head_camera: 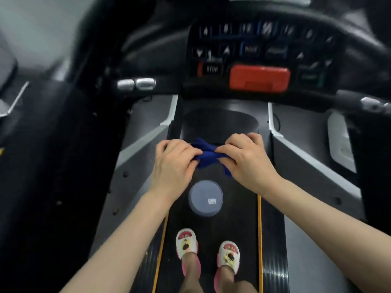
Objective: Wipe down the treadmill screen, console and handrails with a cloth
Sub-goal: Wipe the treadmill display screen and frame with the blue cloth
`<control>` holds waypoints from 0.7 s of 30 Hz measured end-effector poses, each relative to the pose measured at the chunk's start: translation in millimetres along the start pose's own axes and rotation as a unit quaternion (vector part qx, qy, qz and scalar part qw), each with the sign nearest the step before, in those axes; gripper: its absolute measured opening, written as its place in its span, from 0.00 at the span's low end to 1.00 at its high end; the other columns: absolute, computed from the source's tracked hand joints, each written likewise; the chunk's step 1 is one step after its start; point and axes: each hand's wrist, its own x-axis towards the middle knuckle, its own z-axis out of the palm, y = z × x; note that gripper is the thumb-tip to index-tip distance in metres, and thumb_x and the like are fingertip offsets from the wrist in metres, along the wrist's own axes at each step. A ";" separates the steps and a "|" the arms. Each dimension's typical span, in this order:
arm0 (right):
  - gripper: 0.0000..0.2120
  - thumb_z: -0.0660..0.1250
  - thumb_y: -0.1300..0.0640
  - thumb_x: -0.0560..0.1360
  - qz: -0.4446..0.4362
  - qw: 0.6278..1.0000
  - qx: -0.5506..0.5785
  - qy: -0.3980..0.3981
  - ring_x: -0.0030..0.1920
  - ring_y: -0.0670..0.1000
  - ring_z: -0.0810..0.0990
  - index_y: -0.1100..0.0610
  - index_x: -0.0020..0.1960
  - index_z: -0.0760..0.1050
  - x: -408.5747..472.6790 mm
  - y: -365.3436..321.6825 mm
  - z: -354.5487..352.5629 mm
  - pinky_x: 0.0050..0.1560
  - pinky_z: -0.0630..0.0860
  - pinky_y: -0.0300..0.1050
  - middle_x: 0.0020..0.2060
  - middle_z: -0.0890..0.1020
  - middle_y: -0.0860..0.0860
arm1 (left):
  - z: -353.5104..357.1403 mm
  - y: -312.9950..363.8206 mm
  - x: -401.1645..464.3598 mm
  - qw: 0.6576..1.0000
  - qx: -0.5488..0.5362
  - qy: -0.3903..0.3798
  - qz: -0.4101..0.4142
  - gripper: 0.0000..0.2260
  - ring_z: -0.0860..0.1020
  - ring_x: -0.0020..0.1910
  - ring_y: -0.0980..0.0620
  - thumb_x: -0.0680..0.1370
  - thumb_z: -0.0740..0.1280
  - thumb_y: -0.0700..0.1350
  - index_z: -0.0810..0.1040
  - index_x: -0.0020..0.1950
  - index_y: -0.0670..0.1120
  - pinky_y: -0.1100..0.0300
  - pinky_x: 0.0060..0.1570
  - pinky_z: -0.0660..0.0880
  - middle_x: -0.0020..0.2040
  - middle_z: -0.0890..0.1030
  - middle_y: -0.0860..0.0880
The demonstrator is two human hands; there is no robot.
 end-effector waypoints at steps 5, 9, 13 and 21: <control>0.09 0.65 0.52 0.75 -0.038 0.997 -0.001 0.069 0.44 0.53 0.78 0.54 0.48 0.83 41.2 -15.9 -99.6 0.53 0.65 0.51 0.43 0.79 0.49 | -88.7 42.3 53.9 0.996 0.015 0.069 0.048 0.09 0.77 0.52 0.50 0.70 0.72 0.41 0.83 0.50 0.47 0.55 0.60 0.63 0.47 0.82 0.52; 0.11 0.64 0.50 0.75 -0.054 0.990 -0.002 0.130 0.47 0.52 0.78 0.53 0.47 0.83 68.3 -22.0 -166.9 0.56 0.64 0.49 0.46 0.79 0.49 | -146.3 75.4 95.7 0.986 0.024 0.128 0.100 0.07 0.78 0.53 0.50 0.72 0.70 0.43 0.84 0.48 0.48 0.54 0.60 0.64 0.46 0.83 0.52; 0.11 0.65 0.48 0.74 -0.054 0.981 0.003 0.187 0.50 0.50 0.78 0.53 0.48 0.82 93.6 -24.3 -225.2 0.58 0.64 0.48 0.48 0.79 0.47 | -196.4 109.5 137.3 0.974 0.035 0.186 0.124 0.07 0.79 0.52 0.51 0.71 0.73 0.43 0.85 0.48 0.48 0.55 0.60 0.65 0.45 0.84 0.52; 0.12 0.67 0.47 0.72 -0.051 0.957 0.013 0.286 0.47 0.47 0.78 0.52 0.48 0.83 121.7 -18.3 -296.0 0.58 0.63 0.47 0.46 0.80 0.44 | -248.2 166.0 190.5 0.955 0.016 0.253 0.151 0.07 0.77 0.53 0.55 0.70 0.74 0.43 0.85 0.47 0.48 0.55 0.60 0.64 0.44 0.84 0.53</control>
